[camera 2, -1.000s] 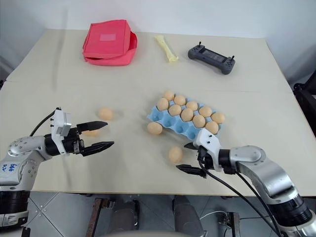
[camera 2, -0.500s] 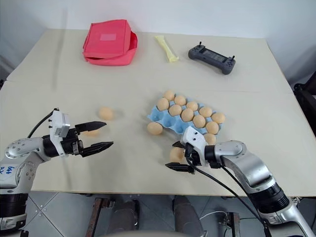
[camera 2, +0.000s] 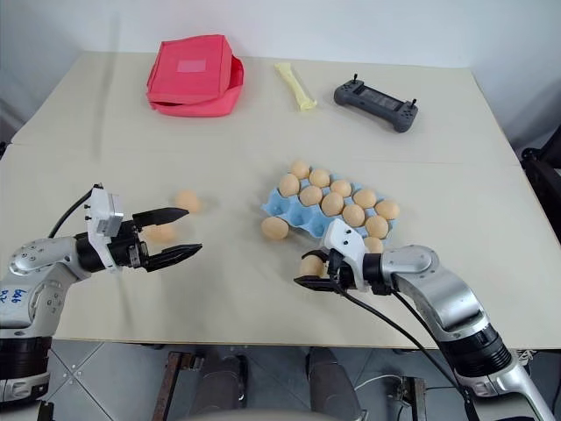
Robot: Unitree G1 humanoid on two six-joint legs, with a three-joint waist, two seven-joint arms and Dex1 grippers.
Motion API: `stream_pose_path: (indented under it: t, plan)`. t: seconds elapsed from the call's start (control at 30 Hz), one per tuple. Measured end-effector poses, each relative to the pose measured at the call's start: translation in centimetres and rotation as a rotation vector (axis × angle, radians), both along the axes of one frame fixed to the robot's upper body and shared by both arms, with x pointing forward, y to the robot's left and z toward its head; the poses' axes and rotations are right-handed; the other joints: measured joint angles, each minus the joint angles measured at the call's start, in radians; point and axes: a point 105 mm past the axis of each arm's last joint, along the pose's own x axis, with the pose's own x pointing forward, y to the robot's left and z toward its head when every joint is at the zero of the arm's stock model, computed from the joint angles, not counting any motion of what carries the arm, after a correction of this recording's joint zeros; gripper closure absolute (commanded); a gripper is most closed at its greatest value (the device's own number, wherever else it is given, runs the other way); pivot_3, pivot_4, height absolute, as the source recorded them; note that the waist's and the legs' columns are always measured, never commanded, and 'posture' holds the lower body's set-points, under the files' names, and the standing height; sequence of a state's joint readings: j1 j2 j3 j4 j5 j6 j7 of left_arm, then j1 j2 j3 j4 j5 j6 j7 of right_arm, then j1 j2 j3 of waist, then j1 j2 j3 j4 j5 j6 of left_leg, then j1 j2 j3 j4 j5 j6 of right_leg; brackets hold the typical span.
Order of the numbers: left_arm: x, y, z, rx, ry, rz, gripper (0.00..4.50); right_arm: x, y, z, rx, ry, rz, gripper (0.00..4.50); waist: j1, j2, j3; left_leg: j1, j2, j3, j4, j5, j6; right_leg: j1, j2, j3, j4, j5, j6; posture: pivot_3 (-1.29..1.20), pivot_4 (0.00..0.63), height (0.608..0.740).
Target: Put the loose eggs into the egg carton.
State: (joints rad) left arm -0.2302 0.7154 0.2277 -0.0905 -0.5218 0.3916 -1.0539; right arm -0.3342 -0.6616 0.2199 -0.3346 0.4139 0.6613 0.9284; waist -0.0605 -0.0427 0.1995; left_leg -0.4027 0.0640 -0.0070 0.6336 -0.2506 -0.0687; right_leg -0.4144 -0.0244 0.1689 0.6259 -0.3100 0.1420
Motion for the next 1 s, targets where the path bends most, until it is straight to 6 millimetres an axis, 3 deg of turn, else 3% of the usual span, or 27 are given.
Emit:
stream_pose_path:
  t: [0.1, 0.3, 0.63, 0.83, 1.0]
  plan:
    - [0.3, 0.1, -0.3, -0.011, 0.014, 0.006, 0.00, 0.1, -0.2, 1.5, 0.029, -0.035, -0.027, 2.20, -0.001, 0.000, 0.000, 0.000, 0.000, 0.000, 0.000, 0.000, 0.000, 0.000, 0.000, 0.000, 0.000, 0.000, 0.001, 0.00, 0.150, 0.740]
    - [0.7, -0.1, 0.2, -0.015, -0.009, 0.000, 0.00, 1.8, -2.5, 5.1, 0.070, -0.133, -0.161, 2.20, 0.001, 0.000, 0.000, 0.000, 0.000, 0.000, -0.001, 0.000, 0.000, 0.000, 0.000, 0.000, 0.000, 0.001, 0.002, 0.00, 0.150, 0.740]
    - [1.8, -0.6, 0.2, -0.028, -0.020, -0.010, 0.00, 3.4, -5.1, 3.9, 0.036, -0.115, -0.244, 2.20, -0.001, 0.000, 0.000, 0.000, 0.000, 0.000, -0.001, 0.000, 0.000, 0.000, 0.000, 0.000, 0.000, 0.002, 0.004, 0.00, 0.150, 0.740]
    - [2.0, -0.5, 0.3, -0.029, -0.029, -0.007, 0.00, 3.7, -5.2, 3.2, 0.018, -0.111, -0.241, 0.17, -0.001, 0.000, 0.000, 0.000, 0.000, 0.000, -0.002, 0.000, 0.000, -0.001, 0.000, 0.000, 0.000, 0.003, 0.006, 0.00, 0.150, 0.740]
    - [2.1, -0.4, 0.2, -0.032, -0.026, -0.001, 0.00, 3.7, -5.2, 3.3, 0.018, -0.120, -0.235, 0.04, 0.000, 0.000, 0.000, 0.000, 0.000, 0.000, -0.001, 0.000, 0.000, -0.001, 0.000, 0.000, 0.000, 0.003, 0.007, 0.00, 0.150, 0.740]
